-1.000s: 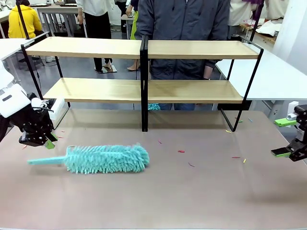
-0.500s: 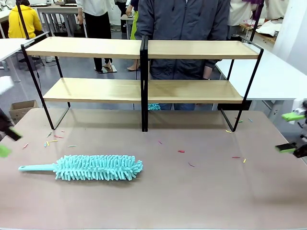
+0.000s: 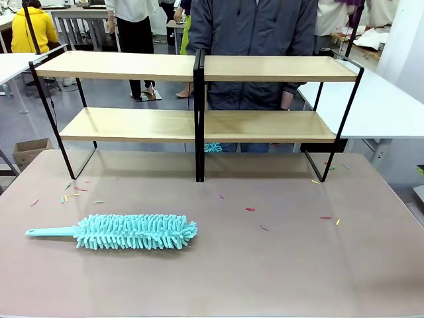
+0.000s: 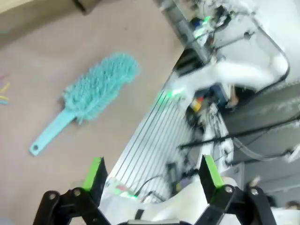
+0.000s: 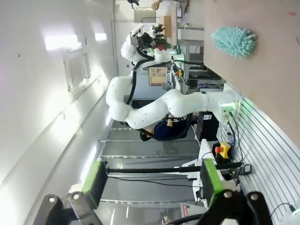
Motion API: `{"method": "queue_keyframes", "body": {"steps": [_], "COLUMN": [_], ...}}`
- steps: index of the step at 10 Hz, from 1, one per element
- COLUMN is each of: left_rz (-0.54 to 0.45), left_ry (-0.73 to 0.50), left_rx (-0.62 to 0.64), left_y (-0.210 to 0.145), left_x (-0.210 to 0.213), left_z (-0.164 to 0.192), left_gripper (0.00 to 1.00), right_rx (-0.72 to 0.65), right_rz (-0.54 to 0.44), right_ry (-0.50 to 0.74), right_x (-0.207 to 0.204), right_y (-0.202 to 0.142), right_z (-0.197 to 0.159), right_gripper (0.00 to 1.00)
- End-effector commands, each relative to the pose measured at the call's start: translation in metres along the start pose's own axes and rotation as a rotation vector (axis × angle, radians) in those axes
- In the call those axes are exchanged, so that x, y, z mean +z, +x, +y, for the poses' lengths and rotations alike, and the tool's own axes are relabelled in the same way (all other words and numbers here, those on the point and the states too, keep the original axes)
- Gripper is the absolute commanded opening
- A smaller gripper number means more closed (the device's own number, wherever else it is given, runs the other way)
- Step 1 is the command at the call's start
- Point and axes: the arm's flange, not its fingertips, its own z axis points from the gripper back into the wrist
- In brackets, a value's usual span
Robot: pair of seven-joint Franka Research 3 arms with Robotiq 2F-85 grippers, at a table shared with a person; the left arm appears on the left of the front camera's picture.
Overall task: Clean the shelves.
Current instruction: Place the Duster on the table.
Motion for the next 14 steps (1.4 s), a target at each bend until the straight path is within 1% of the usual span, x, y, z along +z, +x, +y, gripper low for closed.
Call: {"method": "queue_keyframes", "body": {"steps": [1, 3, 4, 14], "left_rz": [-0.501, -0.633, -0.269, -0.269], "left_ry": [-0.235, -0.283, -0.157, -0.157], "left_rx": [0.144, 0.224, 0.121, 0.121], "left_y": [0.021, 0.02, 0.014, 0.014], "left_x": [0.017, 0.032, 0.028, 0.028], "left_z": [0.003, 0.027, 0.014, 0.014], "left_gripper": [1.0, 1.0, 1.0, 1.0], "right_rx": [0.048, 0.068, 0.022, 0.022], "right_rz": [-0.001, -0.021, -0.005, -0.005], "right_ry": [0.002, -0.022, -0.003, -0.003], "right_x": [0.003, 0.007, 0.002, 0.002], "right_y": [0.002, 0.001, 0.0, 0.0], "right_z": [-0.003, -0.009, -0.001, -0.001], "right_gripper": [1.0, 1.0, 1.0, 1.0]}}
